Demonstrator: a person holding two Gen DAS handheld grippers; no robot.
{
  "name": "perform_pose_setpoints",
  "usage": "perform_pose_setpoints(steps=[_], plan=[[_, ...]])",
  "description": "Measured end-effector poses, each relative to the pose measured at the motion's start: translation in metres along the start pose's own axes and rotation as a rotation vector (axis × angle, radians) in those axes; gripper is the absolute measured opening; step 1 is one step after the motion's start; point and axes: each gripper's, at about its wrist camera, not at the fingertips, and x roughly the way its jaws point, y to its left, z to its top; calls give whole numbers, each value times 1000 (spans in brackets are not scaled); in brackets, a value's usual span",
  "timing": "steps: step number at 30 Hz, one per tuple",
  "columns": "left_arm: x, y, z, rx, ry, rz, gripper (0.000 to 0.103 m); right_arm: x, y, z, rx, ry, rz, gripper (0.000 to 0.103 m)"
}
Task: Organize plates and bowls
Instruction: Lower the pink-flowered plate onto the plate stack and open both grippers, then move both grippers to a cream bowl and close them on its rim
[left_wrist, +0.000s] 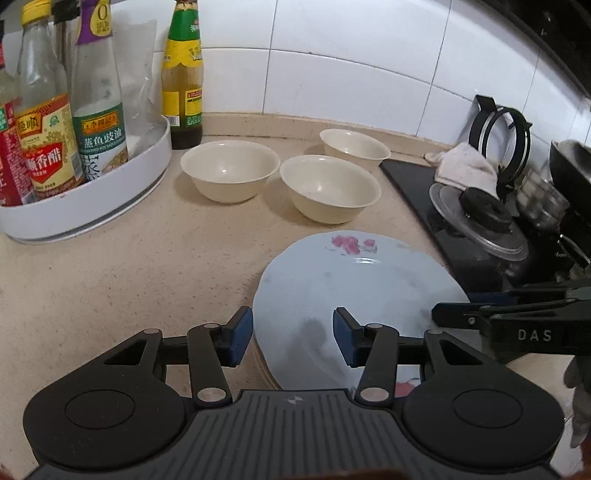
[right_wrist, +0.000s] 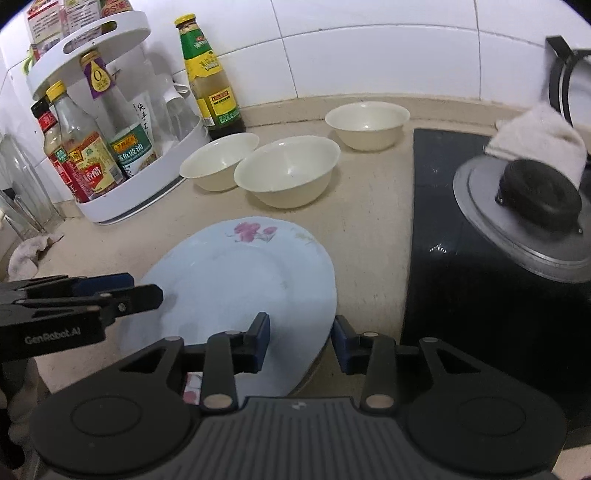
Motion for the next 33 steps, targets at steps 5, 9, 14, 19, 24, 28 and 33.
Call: perform_pose_setpoints(steps=[5,9,14,19,24,28,33], plan=[[4,5,13,16,-3,-14,62,-8,10,3,-50,-51,-78,37],[11,7,21,60,18,-6,69,-12,9,15,-18,-72,-86,37],[16,21,34,23,37,-44,78,-7,9,27,42,-64,-72,37],[19,38,48,16,46,-34,86,-4,12,42,61,-71,-76,38],[25,50,64,16,74,-67,86,5,14,62,73,-60,-81,38],[34,52,84,19,101,-121,89,13,14,85,66,-50,-100,39],[51,46,111,8,144,-161,90,32,4,115,82,7,-128,39]])
